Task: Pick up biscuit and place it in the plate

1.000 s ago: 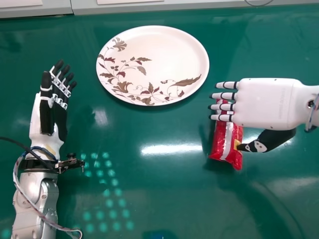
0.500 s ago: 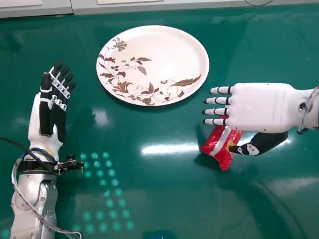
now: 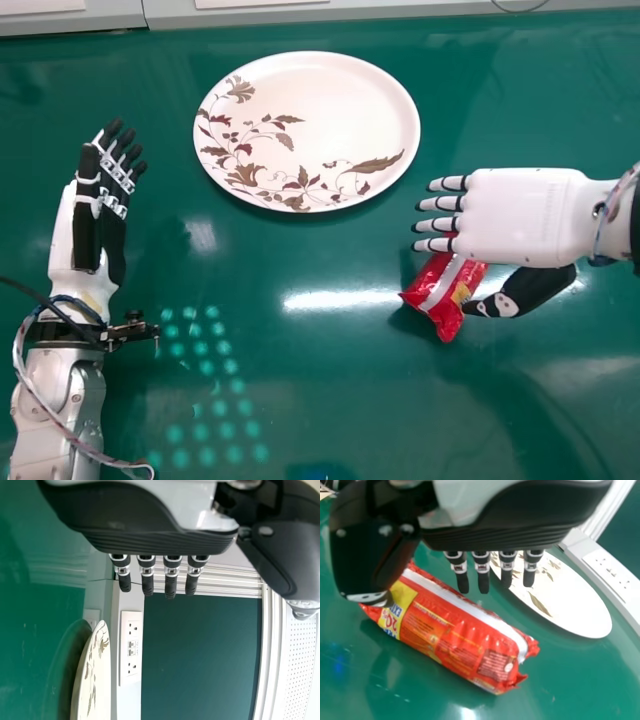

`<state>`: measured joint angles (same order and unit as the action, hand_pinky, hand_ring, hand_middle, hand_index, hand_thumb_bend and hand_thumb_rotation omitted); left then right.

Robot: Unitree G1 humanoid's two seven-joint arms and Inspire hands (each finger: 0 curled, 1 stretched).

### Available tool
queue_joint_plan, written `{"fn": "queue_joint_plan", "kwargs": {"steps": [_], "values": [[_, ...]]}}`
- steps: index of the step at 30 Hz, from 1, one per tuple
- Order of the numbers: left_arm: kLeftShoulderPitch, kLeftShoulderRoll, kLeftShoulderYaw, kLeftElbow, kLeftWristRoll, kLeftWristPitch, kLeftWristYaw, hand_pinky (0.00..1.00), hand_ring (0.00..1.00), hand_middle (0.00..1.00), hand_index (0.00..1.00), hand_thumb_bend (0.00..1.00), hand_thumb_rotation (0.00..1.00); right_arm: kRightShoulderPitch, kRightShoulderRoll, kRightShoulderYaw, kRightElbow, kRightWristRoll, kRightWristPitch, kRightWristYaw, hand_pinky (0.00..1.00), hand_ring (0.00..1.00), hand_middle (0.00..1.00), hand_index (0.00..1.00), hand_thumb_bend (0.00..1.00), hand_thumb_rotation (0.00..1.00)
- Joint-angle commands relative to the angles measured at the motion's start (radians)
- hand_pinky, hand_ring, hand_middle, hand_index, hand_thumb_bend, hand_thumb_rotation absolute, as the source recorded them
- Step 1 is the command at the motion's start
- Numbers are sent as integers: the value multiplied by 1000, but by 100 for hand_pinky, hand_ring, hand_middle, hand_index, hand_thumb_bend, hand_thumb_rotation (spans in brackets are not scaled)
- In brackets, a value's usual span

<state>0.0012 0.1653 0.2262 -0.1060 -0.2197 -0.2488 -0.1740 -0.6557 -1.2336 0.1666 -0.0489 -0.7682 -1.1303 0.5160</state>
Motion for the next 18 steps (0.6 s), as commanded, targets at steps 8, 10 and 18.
{"fn": "queue_joint_plan", "kwargs": {"steps": [8, 10, 18], "values": [[1, 10, 16, -2, -14, -7, -13, 100, 100, 100, 100, 100, 82, 18, -59, -5, -24, 122, 9, 99, 100, 100, 100, 100, 83, 24], [-1, 12, 16, -1, -15, -5, -16, 100, 100, 100, 100, 100, 82, 11, -64, -9, -25, 134, 6, 112, 100, 100, 100, 100, 84, 25], [-1, 5, 14, -16, -20, 9, -8, 100, 100, 100, 100, 100, 80, 4, -61, -3, -33, 170, 24, 175, 100, 100, 100, 100, 90, 29]]}}
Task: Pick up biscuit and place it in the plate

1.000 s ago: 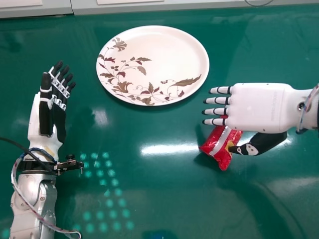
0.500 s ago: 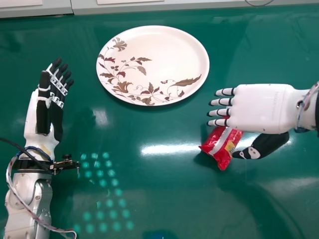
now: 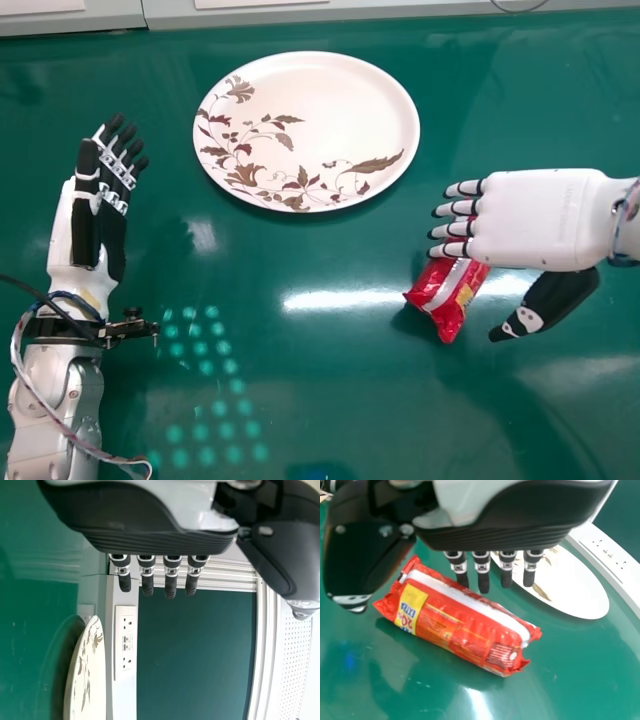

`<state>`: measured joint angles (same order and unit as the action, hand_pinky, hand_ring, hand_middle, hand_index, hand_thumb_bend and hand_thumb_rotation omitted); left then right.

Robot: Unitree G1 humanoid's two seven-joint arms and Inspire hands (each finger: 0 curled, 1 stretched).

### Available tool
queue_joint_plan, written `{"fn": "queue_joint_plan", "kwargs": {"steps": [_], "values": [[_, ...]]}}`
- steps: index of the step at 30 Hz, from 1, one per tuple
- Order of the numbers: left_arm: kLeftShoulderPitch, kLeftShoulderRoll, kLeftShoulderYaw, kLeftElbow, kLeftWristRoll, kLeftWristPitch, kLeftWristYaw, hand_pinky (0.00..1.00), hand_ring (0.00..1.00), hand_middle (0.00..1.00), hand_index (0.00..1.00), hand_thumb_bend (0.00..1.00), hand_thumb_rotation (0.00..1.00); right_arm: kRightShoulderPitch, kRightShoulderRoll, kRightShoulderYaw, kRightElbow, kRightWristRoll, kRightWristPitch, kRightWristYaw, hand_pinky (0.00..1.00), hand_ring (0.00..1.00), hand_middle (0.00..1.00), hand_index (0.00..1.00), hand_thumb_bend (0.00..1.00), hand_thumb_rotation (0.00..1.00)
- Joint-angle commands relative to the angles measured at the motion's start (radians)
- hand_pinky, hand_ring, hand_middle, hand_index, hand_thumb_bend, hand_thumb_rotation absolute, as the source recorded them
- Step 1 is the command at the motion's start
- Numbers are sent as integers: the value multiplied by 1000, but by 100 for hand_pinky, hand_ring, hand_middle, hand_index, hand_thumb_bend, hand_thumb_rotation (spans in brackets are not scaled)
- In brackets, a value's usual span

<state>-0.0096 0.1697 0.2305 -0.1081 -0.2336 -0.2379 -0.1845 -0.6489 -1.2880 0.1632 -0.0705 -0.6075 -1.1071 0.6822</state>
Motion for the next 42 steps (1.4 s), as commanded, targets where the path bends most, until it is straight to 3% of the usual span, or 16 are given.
{"fn": "queue_joint_plan", "kwargs": {"steps": [1, 4, 14, 26, 28, 30, 31, 34, 35, 36, 39, 42], "values": [[11, -1, 9, -18, -5, 0, 4, 100, 100, 100, 100, 100, 80, 1, -1, -1, -10, 7, 1, 8, 100, 100, 100, 100, 88, 28], [15, -2, 7, -30, 0, 8, 14, 100, 100, 100, 100, 100, 81, 10, 16, -4, 3, -11, -11, -10, 100, 100, 100, 100, 80, 23], [20, 2, 11, -36, -12, 13, 11, 100, 100, 100, 100, 100, 80, 19, 59, -2, 23, -47, -2, -29, 100, 100, 100, 100, 76, 19], [25, 6, 16, -49, -11, 22, 12, 100, 100, 100, 100, 100, 80, 19, 129, -2, 110, -139, -40, -149, 99, 100, 100, 100, 90, 16], [26, 8, 19, -50, -11, 22, 12, 100, 100, 100, 100, 100, 81, 23, 140, -1, 125, -148, -38, -169, 97, 99, 100, 99, 84, 10], [25, 11, 22, -48, -8, 21, 11, 100, 100, 100, 100, 100, 81, 27, 148, 1, 131, -172, -37, -189, 94, 97, 98, 98, 70, 2], [25, 12, 24, -52, -6, 27, 13, 100, 100, 100, 100, 100, 81, 28, 156, -1, 137, -188, -43, -209, 91, 95, 96, 96, 68, 1], [24, 15, 27, -64, -1, 38, 17, 100, 100, 100, 100, 100, 82, 40, 188, -4, 180, -212, -57, -286, 64, 76, 77, 74, 76, 0], [23, 17, 28, -67, -1, 41, 16, 100, 100, 100, 100, 100, 82, 45, 201, -2, 205, -210, -59, -313, 56, 66, 68, 62, 64, 6], [23, 21, 30, -69, -3, 43, 13, 100, 100, 100, 100, 100, 82, 48, 212, 1, 230, -205, -58, -334, 49, 56, 61, 54, 58, 3], [17, 26, 37, -67, -20, 38, 1, 100, 100, 100, 100, 100, 81, 47, 239, 3, 272, -230, -74, -403, 30, 41, 45, 51, 52, 0], [13, 30, 44, -67, -31, 38, -2, 100, 100, 100, 100, 100, 80, 62, 256, -8, 266, -252, -57, -451, 20, 38, 42, 51, 52, 0]]}}
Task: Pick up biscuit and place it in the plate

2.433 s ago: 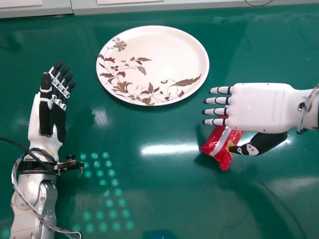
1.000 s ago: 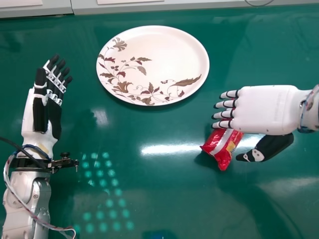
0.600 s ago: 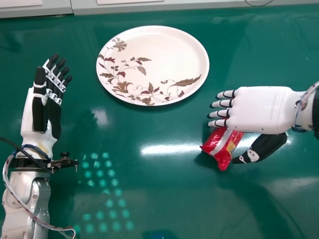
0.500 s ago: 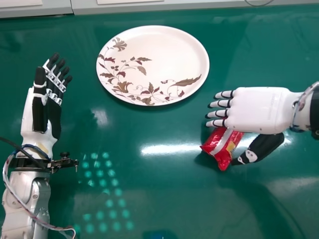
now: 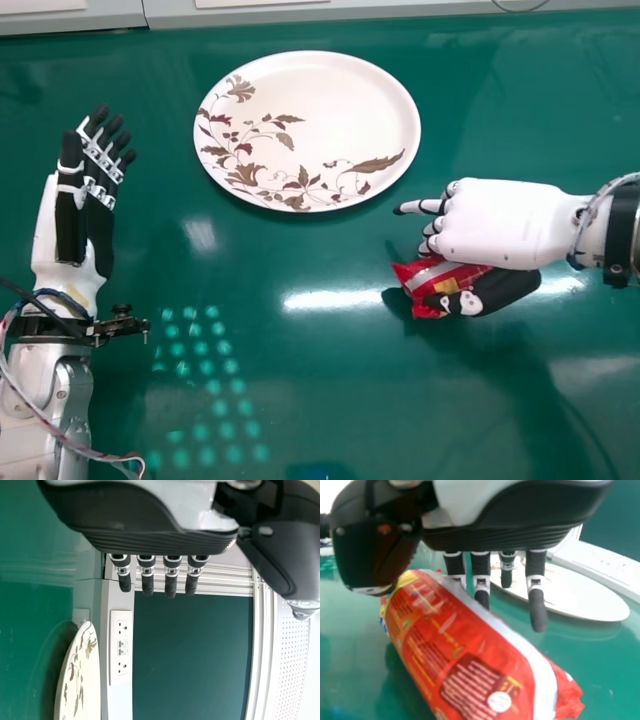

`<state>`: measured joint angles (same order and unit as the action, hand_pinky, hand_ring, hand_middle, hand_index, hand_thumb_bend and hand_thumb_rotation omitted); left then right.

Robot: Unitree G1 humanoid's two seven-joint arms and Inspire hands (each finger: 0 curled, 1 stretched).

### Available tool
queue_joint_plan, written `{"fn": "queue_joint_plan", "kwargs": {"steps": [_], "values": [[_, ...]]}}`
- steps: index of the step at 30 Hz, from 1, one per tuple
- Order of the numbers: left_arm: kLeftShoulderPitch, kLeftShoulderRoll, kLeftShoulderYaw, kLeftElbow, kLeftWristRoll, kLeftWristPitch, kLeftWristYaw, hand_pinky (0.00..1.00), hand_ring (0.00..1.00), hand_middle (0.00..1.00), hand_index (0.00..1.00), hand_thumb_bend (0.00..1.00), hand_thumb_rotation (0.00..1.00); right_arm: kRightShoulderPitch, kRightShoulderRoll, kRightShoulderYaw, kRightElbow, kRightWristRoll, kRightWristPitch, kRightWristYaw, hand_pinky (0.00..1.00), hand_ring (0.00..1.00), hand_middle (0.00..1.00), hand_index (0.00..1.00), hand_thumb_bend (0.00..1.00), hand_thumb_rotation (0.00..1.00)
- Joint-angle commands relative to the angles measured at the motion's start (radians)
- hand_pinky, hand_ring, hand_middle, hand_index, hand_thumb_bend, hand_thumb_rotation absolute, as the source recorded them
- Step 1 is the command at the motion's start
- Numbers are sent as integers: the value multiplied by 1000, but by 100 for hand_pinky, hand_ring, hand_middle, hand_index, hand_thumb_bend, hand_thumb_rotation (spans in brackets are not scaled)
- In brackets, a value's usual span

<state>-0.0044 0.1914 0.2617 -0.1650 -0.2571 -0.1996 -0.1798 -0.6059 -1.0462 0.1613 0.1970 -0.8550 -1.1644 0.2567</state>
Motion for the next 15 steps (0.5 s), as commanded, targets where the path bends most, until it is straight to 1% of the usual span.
{"fn": "queue_joint_plan", "kwargs": {"steps": [1, 3, 8, 12, 15], "values": [[7, 10, 14, -12, -8, 3, -5, 100, 100, 100, 100, 100, 80, 23, 16, -6, -4, -6, 10, -32, 20, 38, 43, 52, 52, 0], [4, 14, 15, -15, -9, 9, -3, 100, 100, 100, 100, 100, 80, 28, 17, -5, -4, -10, 19, -46, 20, 38, 43, 52, 51, 0], [-2, 17, 16, -22, -7, 19, 3, 100, 100, 100, 100, 100, 80, 31, 28, -12, 14, -43, 24, -123, 17, 40, 42, 50, 52, 0], [-7, 19, 17, -19, -14, 19, -6, 100, 100, 100, 100, 100, 80, 29, 31, -12, 32, -52, 35, -168, 13, 42, 43, 49, 52, 0], [-5, 22, 15, -23, 3, 23, 2, 100, 100, 100, 100, 100, 82, 37, 32, -18, 33, -50, 50, -199, 9, 42, 44, 49, 52, 0]]}}
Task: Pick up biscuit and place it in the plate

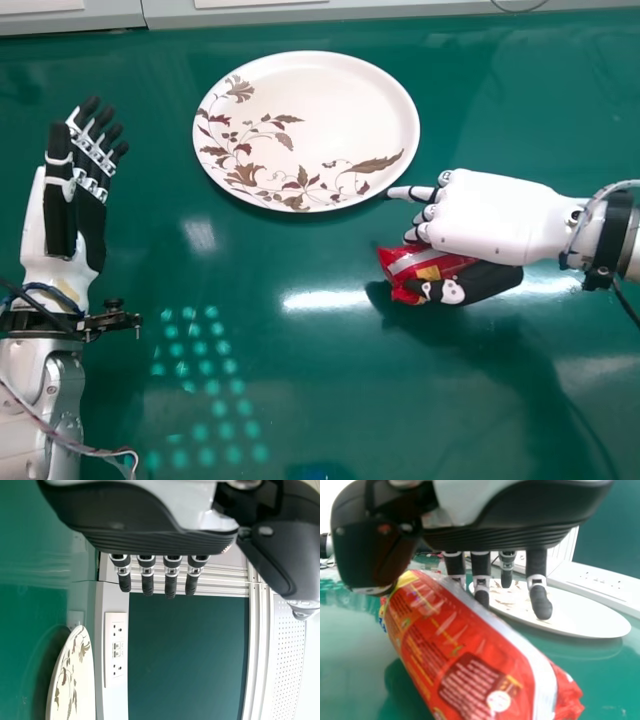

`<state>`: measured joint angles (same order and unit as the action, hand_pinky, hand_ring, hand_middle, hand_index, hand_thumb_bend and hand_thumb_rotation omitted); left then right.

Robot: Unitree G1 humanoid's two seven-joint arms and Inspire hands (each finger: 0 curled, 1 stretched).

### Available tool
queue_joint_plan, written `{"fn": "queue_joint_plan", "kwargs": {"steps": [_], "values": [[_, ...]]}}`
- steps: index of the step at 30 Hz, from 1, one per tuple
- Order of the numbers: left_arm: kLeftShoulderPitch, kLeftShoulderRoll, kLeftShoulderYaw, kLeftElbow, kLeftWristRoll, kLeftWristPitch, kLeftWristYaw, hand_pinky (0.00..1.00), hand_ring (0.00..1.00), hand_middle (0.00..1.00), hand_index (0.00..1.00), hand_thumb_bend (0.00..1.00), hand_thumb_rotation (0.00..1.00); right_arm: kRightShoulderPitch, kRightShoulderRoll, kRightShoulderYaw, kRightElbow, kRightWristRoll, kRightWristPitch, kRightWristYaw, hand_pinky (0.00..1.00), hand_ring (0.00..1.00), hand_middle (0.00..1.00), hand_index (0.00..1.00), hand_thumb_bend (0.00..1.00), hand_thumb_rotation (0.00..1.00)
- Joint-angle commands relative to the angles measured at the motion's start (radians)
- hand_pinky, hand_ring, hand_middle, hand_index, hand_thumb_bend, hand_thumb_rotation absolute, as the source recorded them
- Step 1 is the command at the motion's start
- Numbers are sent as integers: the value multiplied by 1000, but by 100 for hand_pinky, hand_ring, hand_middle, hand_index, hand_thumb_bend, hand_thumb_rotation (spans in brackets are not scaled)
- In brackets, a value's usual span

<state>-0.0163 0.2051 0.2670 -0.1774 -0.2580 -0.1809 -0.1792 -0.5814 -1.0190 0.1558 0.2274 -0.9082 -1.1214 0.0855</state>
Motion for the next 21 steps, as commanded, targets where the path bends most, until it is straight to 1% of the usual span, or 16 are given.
{"fn": "queue_joint_plan", "kwargs": {"steps": [1, 4, 5, 10, 13, 18, 21], "values": [[7, 8, 9, -11, 5, 3, 3, 100, 100, 100, 100, 100, 82, 15, 5, -16, 1, 4, 13, -37, 9, 42, 45, 49, 52, 0], [10, 5, 9, -12, 4, 0, 3, 100, 100, 100, 100, 100, 81, 30, -2, -28, -20, 45, 51, -19, 5, 43, 46, 49, 51, 0], [12, 5, 8, -14, 2, 0, 0, 100, 100, 100, 100, 100, 82, 34, -7, -33, -35, 61, 65, -6, 5, 43, 46, 49, 51, 0], [18, 4, 4, -16, 5, -1, -2, 100, 100, 100, 100, 100, 82, 53, -47, -81, -171, 134, 156, 99, 6, 43, 47, 49, 51, 0], [18, 0, 0, -14, 4, -3, -4, 100, 100, 100, 100, 100, 82, 60, -67, -118, -240, 199, 201, 157, 6, 43, 47, 49, 51, 0], [21, -1, -13, -11, 10, -1, -9, 100, 100, 100, 100, 100, 82, 66, -75, -168, -337, 361, 326, 277, 8, 41, 46, 49, 51, 0], [20, -9, -19, -3, 18, -5, -3, 100, 100, 100, 100, 100, 82, 29, -75, -173, -388, 413, 387, 349, 8, 41, 46, 49, 51, 0]]}}
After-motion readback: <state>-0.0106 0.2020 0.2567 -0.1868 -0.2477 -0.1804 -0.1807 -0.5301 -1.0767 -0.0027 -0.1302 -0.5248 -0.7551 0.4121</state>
